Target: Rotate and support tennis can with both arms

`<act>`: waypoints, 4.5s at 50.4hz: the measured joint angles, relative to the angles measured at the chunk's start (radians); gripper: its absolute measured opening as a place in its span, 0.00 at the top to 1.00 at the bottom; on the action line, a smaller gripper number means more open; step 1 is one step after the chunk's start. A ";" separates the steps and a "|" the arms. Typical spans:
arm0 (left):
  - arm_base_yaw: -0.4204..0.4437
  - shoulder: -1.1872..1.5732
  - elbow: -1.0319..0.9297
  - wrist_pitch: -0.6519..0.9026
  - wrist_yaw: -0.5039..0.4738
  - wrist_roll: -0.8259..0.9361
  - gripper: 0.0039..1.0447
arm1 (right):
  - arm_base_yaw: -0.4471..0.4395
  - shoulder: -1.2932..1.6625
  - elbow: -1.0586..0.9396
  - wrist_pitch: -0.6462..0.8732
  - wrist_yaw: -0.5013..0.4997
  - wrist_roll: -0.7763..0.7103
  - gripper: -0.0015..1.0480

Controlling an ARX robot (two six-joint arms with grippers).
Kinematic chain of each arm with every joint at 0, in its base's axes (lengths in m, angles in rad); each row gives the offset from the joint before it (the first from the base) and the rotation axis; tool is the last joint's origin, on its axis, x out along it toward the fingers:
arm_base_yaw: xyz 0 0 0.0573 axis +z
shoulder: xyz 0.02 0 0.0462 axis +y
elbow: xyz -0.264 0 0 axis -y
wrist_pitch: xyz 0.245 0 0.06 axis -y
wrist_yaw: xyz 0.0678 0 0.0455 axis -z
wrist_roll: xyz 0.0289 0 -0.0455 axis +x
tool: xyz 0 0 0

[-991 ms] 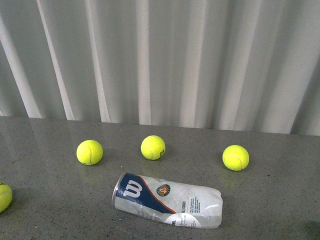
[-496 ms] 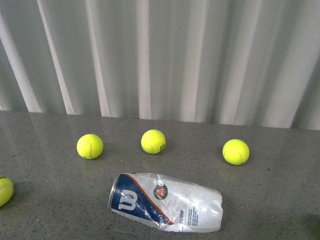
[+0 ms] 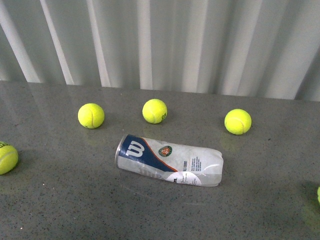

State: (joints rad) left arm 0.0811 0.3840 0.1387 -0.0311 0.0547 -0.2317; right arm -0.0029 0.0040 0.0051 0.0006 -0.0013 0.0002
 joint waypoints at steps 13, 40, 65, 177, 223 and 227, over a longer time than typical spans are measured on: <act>0.066 0.785 0.252 0.457 0.396 -0.053 0.06 | 0.000 0.000 0.000 0.000 0.000 0.000 0.07; -0.027 1.537 0.654 0.517 0.614 0.074 0.06 | 0.000 0.000 0.000 0.000 0.000 0.000 0.07; -0.164 1.796 0.802 0.571 0.712 0.087 0.06 | 0.000 0.000 0.000 0.000 0.000 0.000 0.07; -0.654 1.492 1.484 -0.744 -0.129 1.065 0.97 | 0.000 0.000 0.000 0.000 0.000 0.000 0.07; -0.677 1.646 1.438 -0.666 -0.138 1.045 0.97 | 0.000 0.000 0.000 0.000 0.000 0.000 0.07; -0.681 1.650 1.437 -0.657 -0.146 1.023 0.88 | 0.000 0.000 0.000 0.000 0.000 0.000 0.07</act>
State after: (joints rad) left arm -0.6003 2.0342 1.5757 -0.6876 -0.0910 0.7918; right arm -0.0029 0.0040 0.0051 0.0006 -0.0010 -0.0002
